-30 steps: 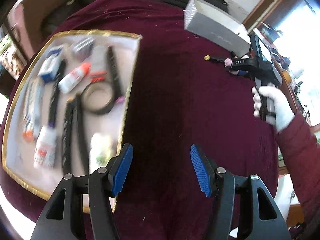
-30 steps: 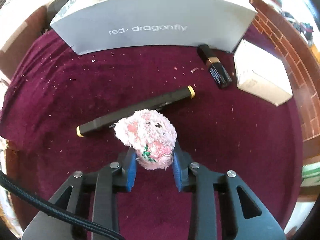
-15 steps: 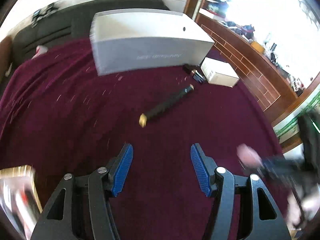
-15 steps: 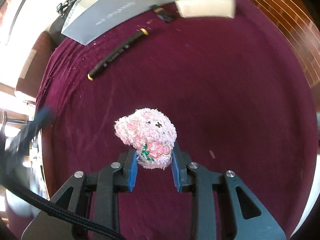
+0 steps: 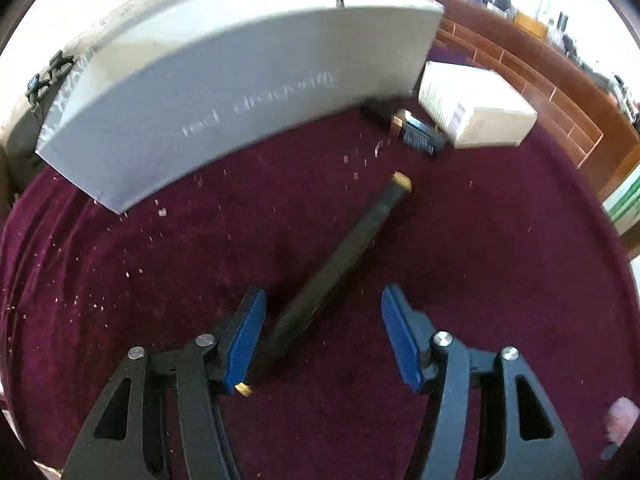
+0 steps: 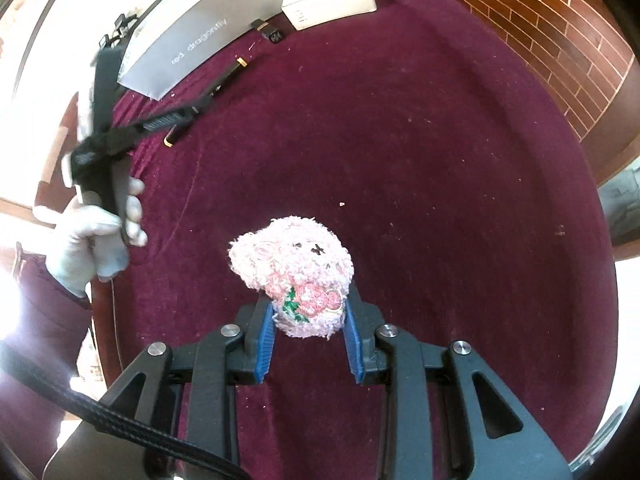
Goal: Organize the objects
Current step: 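Grasp the black marker with the left gripper while the right gripper holds the pom-pom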
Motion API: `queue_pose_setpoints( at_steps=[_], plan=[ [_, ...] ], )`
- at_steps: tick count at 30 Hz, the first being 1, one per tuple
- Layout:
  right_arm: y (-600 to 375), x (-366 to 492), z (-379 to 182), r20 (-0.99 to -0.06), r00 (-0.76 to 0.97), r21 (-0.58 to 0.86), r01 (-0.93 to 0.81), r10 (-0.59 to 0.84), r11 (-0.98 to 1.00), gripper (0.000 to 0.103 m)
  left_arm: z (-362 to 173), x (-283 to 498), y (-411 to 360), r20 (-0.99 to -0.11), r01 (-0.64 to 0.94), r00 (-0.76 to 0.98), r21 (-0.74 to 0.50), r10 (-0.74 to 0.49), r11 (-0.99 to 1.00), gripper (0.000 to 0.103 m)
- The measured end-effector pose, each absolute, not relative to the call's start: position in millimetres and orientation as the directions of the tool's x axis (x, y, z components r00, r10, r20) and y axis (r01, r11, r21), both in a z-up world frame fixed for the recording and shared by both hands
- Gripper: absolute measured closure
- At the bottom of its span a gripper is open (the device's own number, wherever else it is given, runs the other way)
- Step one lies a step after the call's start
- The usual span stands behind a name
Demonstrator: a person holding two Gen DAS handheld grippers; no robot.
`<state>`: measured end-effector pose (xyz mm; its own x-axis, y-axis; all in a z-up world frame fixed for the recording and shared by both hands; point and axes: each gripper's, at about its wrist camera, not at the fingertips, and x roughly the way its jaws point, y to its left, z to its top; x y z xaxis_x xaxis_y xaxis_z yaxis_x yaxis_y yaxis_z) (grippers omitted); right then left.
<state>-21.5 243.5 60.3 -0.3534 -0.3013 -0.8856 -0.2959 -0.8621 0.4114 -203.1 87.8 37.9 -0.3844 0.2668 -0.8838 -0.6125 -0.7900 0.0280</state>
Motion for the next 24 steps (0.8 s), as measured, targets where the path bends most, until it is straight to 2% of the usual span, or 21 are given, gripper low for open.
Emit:
queue_pose_setpoints(
  at_steps=[1,2,4,24],
  plan=[
    [242.3,-22.1,61.2,-0.886,-0.358,0.407,-0.293,-0.296,-0.865,0.076,37.1,-201.9,87.9,-0.891,-0.610,-0.369,0.018,0.264,-0.792,0.059],
    [242.1,-21.2,62.4,-0.887,-0.363,0.399,-0.291,-0.285,-0.870,0.076,38.5,-200.6,86.7,-0.893,-0.608,-0.353,-0.007,0.278,-0.794,0.077],
    [239.8,-21.3,62.9,-0.886,-0.367,0.397,-0.288,-0.282,-0.871,0.076,42.9,-194.4,85.3,-0.897,-0.611,-0.345,-0.007,0.274,-0.792,0.091],
    [160.0,-42.7,60.2,-0.869,-0.319,0.435,-0.131,-0.378,-0.891,0.076,95.1,-99.2,-38.6,-0.830,-0.505,-0.346,-0.227,0.437,-0.833,0.092]
  ],
)
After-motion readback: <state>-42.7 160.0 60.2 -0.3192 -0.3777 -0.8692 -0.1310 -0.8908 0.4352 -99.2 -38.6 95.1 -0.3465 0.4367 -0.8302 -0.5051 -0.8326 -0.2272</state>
